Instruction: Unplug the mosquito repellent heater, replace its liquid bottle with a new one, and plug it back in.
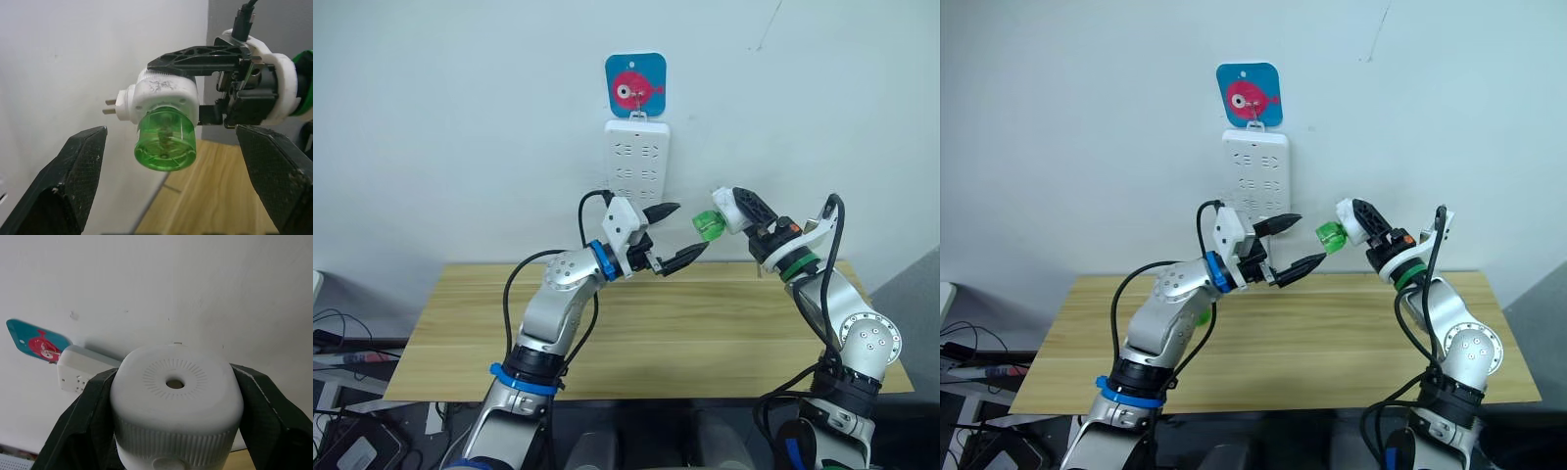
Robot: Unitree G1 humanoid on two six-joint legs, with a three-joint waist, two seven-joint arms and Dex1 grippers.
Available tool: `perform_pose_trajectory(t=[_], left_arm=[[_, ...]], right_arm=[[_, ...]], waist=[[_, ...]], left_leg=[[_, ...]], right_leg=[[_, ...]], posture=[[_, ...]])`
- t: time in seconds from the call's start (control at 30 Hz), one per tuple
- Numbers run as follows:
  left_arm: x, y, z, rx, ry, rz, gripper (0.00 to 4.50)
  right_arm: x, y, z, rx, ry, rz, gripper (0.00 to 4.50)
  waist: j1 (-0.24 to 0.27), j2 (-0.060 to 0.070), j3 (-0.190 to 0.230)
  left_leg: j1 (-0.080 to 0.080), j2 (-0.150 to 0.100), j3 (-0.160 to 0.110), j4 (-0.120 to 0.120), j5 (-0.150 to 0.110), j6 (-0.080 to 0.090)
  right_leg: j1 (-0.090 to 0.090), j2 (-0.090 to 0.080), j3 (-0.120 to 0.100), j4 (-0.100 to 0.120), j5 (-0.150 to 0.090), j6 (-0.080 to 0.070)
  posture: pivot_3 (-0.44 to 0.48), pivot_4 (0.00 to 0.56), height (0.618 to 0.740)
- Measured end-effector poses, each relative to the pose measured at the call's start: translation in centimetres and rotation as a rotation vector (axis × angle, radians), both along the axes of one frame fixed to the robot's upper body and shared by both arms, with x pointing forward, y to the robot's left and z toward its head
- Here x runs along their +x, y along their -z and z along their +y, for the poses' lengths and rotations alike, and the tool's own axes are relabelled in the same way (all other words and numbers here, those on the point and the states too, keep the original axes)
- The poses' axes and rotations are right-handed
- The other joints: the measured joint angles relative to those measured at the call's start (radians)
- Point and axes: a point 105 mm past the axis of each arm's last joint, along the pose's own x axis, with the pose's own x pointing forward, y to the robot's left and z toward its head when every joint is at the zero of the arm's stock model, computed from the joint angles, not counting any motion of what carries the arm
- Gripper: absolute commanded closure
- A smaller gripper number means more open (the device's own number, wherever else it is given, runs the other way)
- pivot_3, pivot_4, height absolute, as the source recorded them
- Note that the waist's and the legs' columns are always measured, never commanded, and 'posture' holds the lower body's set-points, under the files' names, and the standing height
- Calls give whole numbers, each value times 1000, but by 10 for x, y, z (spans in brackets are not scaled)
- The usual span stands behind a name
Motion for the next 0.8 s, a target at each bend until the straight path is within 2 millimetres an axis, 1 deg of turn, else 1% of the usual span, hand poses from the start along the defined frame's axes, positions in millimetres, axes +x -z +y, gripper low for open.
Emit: perform_pose_trajectory(t=[0.03, 0.07, 0.17, 0.27, 0.63, 0.73, 0.8], left_arm=[[3, 2, -2, -10, -9, 5, 20], [5, 3, -3, -16, -14, 6, 20], [10, -1, -8, -28, -24, -9, 20], [12, -1, -9, -38, -31, -17, 20], [12, 2, -9, -41, -30, -10, 20], [12, 2, -10, -40, -25, -8, 608], [10, 4, -13, -41, -10, -4, 1240]], right_arm=[[-1, -1, 2, -12, -1, -3, 1480], [-3, -2, 4, -14, -10, -7, 1480], [-8, -3, 13, -17, -43, -13, 1480], [-11, -6, 17, -17, -57, -18, 1480], [-11, -13, 16, -6, -52, -31, 1480], [-11, -12, 17, -16, -56, -28, 1480], [-11, -11, 17, -13, -52, -26, 1480]], waist=[[1, 0, 0], [1, 0, 0], [0, 0, 0], [-1, 0, 0], [-7, 0, 0], [-8, 0, 0], [-8, 0, 0]], left_leg=[[0, 0, 0, 0, 0, 0], [0, 0, 0, 0, 0, 0], [0, 0, 0, 0, 0, 0], [0, 0, 0, 0, 0, 0], [0, 0, 0, 0, 0, 0], [0, 0, 0, 0, 0, 0], [0, 0, 0, 0, 0, 0]], right_leg=[[0, 0, 0, 0, 0, 0], [0, 0, 0, 0, 0, 0], [0, 0, 0, 0, 0, 0], [0, 0, 0, -1, 0, 0], [0, 1, 0, -1, 0, 0], [0, 1, 0, -1, 0, 0], [0, 1, 0, -1, 0, 0]], posture=[[28, 140, 740], [4, 136, 740], [-3, 136, 740], [-5, 137, 740], [-5, 139, 740], [-5, 139, 740], [-3, 142, 740]])
